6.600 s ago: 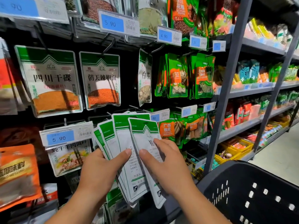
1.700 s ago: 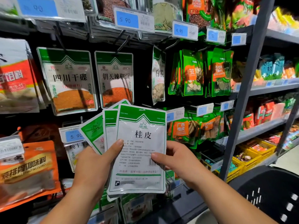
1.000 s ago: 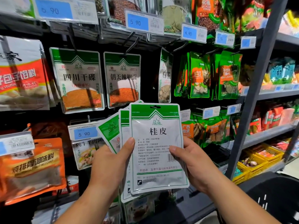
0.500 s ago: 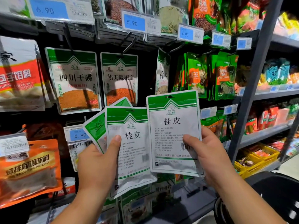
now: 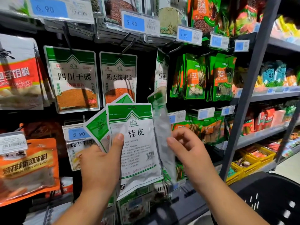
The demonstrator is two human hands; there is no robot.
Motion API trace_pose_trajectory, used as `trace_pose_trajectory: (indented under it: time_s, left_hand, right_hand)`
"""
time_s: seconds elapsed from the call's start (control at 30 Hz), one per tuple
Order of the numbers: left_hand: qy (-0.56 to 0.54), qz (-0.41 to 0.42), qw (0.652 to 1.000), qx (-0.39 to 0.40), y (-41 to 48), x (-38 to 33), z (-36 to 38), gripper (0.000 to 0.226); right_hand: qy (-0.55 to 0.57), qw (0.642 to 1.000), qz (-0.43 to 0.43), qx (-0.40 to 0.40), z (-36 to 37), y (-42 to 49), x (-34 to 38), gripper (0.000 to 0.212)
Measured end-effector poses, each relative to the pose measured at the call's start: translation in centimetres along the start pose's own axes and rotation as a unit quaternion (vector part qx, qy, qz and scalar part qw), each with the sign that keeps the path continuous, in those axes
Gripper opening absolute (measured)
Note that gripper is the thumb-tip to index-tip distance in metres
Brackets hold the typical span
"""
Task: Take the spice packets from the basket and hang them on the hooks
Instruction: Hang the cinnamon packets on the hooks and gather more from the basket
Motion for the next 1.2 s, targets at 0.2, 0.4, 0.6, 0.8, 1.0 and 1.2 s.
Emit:
trace_pose_trajectory:
  time_s: [0.2,0.4,0.6,0.8,1.0,1.2]
  left_hand:
    - [-0.033,0.007,0.998,0.055,0.1,0.9,0.6,0.082]
    - [-0.114,-0.022,0.988,0.098,-0.2,0.9,1.0,0.055]
    - [-0.075,0.014,0.991,0.107,0.0,1.2,0.9,0.038]
    - [-0.099,-0.002,0.993,0.065,2.2,1.6,0.5,0.041]
    - [-0.117,0.034,0.992,0.038,3.5,1.1,-0.1,0.019]
    - [-0.141,0.030,0.988,0.051,4.7,1.7,0.0,0.015]
  right_hand:
    - [-0.077,0.996,-0.003,0.046,1.0,-0.5,-0.7,0.036]
    - [-0.165,0.981,0.100,0.030,0.0,-0.1,-1.2,0.074]
    - [-0.042,0.985,0.158,0.048,-1.2,-0.4,-3.9,0.044]
    - [-0.024,0.984,0.175,0.011,-3.8,0.0,-6.6,0.043]
    - [-0.046,0.973,0.226,0.021,-8.5,-0.6,-9.7,0.034]
    - [-0.055,0.967,0.249,-0.001,-11.1,-1.5,-11.7,0.031]
Point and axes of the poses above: each hand's wrist, its own y-axis towards the middle knuckle, its own z-axis out of the palm, x = y × z, the point moved 3 cm from there along y, towards the middle knuckle, and after that the axes turned 12 degrees about -z, right-handed, at the moved point
